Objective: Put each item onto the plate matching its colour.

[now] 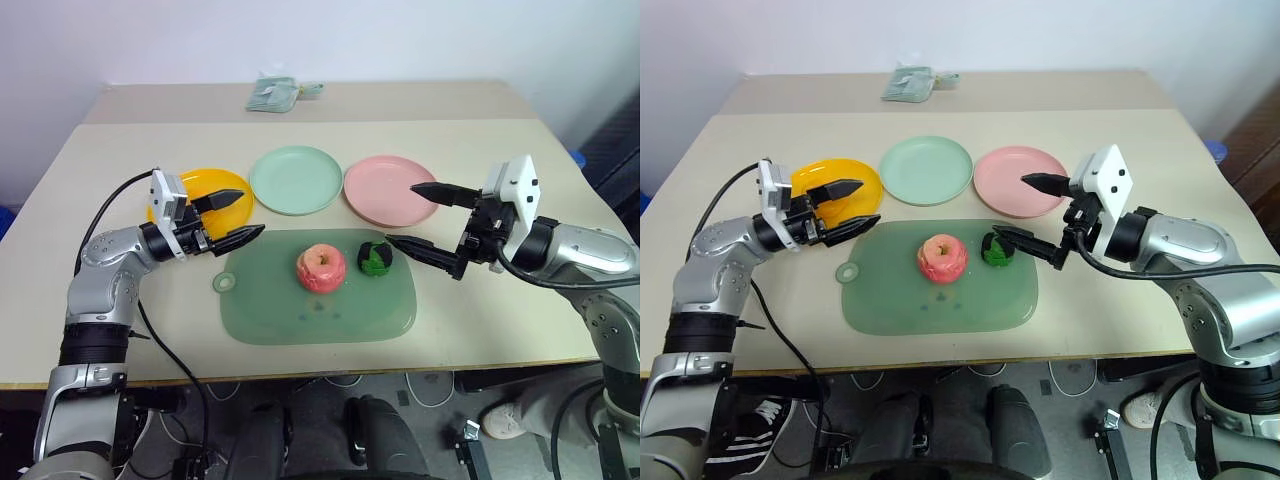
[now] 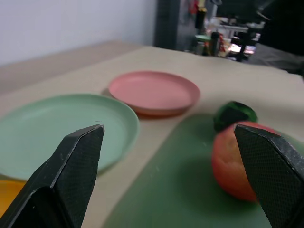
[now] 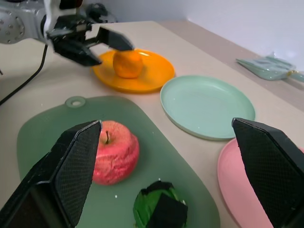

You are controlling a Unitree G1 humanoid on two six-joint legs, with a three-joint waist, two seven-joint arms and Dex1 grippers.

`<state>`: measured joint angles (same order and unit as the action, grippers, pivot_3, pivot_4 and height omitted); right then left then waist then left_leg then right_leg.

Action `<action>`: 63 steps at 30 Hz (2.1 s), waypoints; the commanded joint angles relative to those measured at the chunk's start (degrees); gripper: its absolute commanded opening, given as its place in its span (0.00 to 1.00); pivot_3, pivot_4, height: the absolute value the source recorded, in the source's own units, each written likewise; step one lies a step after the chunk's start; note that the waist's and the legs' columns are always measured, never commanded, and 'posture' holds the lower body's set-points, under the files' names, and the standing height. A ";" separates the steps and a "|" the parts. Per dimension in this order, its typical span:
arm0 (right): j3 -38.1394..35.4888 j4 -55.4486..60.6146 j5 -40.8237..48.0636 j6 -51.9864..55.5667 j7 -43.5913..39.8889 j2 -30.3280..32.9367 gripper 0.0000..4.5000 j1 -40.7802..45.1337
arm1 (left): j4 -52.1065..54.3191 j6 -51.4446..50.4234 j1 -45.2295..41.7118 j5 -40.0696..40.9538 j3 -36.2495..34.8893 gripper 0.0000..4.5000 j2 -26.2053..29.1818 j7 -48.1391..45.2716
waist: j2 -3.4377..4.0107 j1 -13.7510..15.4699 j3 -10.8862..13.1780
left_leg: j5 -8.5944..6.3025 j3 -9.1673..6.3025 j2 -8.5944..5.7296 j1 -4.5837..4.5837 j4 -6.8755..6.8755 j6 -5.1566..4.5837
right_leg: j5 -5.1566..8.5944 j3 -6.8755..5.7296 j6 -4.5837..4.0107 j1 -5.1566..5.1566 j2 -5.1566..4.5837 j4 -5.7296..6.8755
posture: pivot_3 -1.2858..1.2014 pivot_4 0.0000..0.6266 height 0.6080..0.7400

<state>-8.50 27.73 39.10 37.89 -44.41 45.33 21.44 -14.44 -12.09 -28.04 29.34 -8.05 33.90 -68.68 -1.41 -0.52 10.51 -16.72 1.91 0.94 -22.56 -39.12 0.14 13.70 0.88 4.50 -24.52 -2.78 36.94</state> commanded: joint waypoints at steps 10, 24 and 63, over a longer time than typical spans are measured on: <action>8.83 1.32 -0.83 4.79 1.00 -2.34 1.00 7.58 | 3.55 1.09 4.07 2.46 -3.16 0.99 3.78 -5.57 | 0.01 -0.53 0.01 | -0.01 0.01 0.03 0.00 0.02 -0.01 | 0.00 0.03 0.00 -0.06 -0.05 0.01 | 0.52 0.24 0.96; 29.49 -12.88 -14.68 4.37 -2.03 -12.62 1.00 22.25 | 1.06 3.87 7.98 3.03 -6.29 0.99 8.46 -12.64 | 0.02 -0.25 0.01 | 0.00 0.03 -0.08 -0.28 0.05 -0.01 | 0.03 -0.04 -0.07 -0.30 -0.37 -0.03 | 0.52 0.24 0.96; 12.62 -54.71 -33.17 -13.93 12.97 -17.63 0.75 33.71 | 6.92 -2.99 3.92 1.93 -3.18 1.00 4.04 1.81 | 0.04 -0.43 0.02 | 0.01 0.03 -0.14 -0.82 -0.01 0.01 | -0.12 -0.10 0.13 -0.82 -0.23 0.07 | 0.52 0.24 0.96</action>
<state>4.16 -25.99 7.93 27.80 -32.49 27.10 54.11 -8.90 -14.63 -23.38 32.55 -11.72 37.47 -68.31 -1.37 -0.96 10.54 -16.71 1.95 0.80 -23.41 -39.10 0.15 13.58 0.79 4.64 -25.40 -2.99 37.02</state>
